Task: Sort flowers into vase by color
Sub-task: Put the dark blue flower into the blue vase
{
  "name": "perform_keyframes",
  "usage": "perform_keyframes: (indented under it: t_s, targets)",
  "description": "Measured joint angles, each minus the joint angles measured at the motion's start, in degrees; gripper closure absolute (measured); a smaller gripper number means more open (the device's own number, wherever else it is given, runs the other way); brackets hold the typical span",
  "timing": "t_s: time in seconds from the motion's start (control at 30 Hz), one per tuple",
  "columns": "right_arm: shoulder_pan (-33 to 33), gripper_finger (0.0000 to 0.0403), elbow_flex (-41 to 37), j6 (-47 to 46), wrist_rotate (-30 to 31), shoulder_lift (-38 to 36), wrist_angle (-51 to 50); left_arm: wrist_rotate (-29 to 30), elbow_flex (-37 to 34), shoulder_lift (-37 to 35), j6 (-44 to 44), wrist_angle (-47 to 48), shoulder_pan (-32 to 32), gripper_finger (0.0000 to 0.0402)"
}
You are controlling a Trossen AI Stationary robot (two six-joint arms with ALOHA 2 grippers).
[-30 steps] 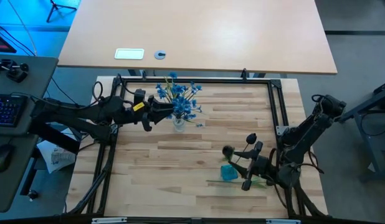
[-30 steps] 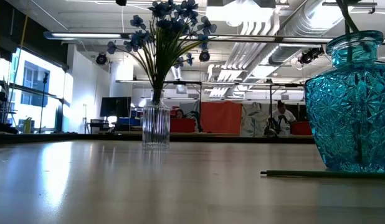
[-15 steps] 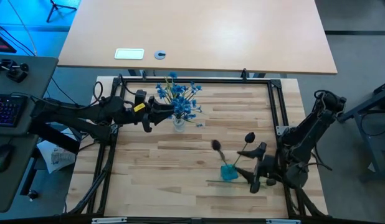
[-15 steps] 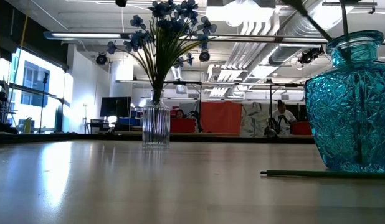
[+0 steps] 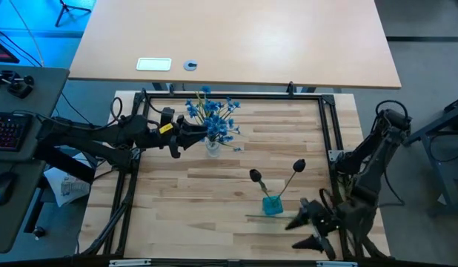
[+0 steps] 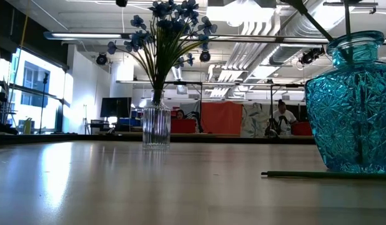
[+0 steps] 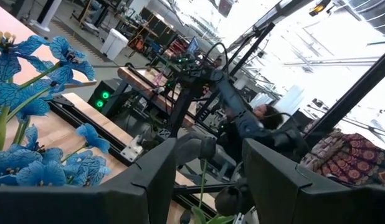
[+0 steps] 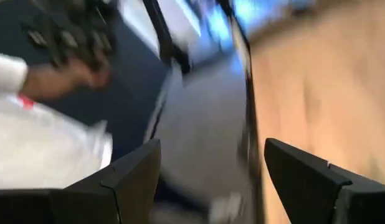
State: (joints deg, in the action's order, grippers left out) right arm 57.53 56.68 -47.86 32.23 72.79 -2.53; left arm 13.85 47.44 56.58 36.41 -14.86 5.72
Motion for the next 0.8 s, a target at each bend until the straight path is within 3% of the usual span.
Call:
perform_keyframes:
  t_s: [0.13, 0.23, 0.33, 0.53, 0.8]
  targets:
    - [1.28, 0.0122, 3.73, -18.57, -11.26, 2.04, -17.84, 0.0, 0.0, 0.0, -0.49, 0.25, 0.0, 0.023]
    - [2.51, 0.0122, 4.0, -24.48, -16.95, 4.36, -25.14, 0.0, 0.0, 0.0, -1.1, 0.57, -0.02, 0.023]
    - [3.29, 0.0122, 3.26, -26.97, -18.84, 7.54, -31.3, 0.0, 0.0, -0.01, -1.61, 0.57, -0.02, 0.023]
    - [0.69, 0.0123, 3.09, -22.32, -21.79, 13.81, -43.63, 0.0, 0.0, 0.0, -2.98, 0.56, -0.02, 0.023]
    - [-4.55, 0.0167, 3.09, -9.87, -24.7, 20.15, -45.65, -0.7, 0.0, -0.02, -1.98, 3.09, -0.02, 0.023]
